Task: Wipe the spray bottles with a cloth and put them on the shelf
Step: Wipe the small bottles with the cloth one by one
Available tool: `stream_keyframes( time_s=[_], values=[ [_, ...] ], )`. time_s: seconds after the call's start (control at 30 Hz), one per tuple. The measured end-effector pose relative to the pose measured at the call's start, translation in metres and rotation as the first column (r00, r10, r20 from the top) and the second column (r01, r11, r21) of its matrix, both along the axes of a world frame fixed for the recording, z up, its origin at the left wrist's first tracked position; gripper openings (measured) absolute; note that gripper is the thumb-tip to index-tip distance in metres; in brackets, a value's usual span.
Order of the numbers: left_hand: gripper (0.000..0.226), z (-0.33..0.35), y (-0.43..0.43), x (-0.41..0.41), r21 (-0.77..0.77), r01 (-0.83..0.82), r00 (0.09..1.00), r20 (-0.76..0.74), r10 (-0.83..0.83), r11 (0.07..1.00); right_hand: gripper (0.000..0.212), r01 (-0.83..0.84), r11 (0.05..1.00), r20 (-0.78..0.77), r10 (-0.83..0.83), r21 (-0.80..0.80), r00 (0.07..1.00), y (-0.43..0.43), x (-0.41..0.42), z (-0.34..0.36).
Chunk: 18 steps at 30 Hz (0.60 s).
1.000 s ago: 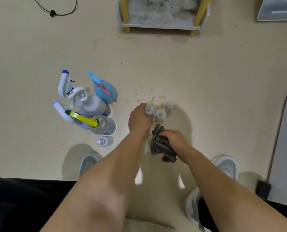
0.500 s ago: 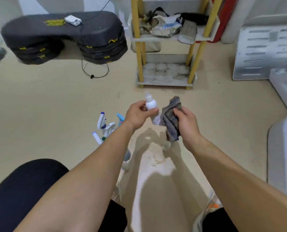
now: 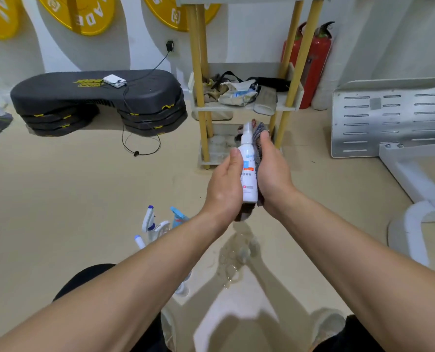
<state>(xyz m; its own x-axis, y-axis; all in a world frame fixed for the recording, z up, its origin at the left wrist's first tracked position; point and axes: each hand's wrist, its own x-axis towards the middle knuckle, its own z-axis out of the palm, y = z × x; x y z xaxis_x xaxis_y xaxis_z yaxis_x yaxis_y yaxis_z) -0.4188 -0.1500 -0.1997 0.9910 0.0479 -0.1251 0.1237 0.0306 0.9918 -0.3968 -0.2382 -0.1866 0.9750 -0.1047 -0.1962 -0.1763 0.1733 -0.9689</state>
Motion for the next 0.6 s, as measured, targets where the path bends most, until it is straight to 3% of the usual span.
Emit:
stream_keyframes(
  time_s=[0.07, 0.27, 0.4, 0.5, 0.6],
  values=[
    [0.05, -0.001, 0.0, 0.006, 0.041, -0.046, 0.999, 0.022, 0.045, 0.998, 0.041, -0.024, 0.998, -0.041, 0.027, 0.053, 0.999, 0.001, 0.004, 0.007],
    [0.036, -0.005, 0.005, 0.026, -0.056, -0.196, 0.98, 0.025, 0.198, 0.979, 0.026, -0.005, 0.992, 0.178, 0.027, -0.124, 0.984, 0.01, 0.006, -0.007],
    [0.04, -0.011, 0.003, 0.027, 0.093, -0.231, 0.971, 0.08, 0.224, 0.969, 0.03, 0.055, 0.985, 0.196, -0.022, -0.162, 0.98, 0.015, 0.008, -0.016],
    [0.036, -0.011, -0.005, 0.027, 0.077, -0.207, 0.978, -0.001, 0.208, 0.975, 0.026, 0.125, 0.971, 0.256, -0.07, -0.204, 0.964, 0.02, 0.01, -0.019],
    [0.035, -0.007, -0.011, 0.03, -0.037, -0.179, 0.98, -0.094, 0.175, 0.983, 0.023, 0.119, 0.984, 0.229, -0.086, -0.133, 0.97, 0.021, 0.016, -0.018]
  ],
)
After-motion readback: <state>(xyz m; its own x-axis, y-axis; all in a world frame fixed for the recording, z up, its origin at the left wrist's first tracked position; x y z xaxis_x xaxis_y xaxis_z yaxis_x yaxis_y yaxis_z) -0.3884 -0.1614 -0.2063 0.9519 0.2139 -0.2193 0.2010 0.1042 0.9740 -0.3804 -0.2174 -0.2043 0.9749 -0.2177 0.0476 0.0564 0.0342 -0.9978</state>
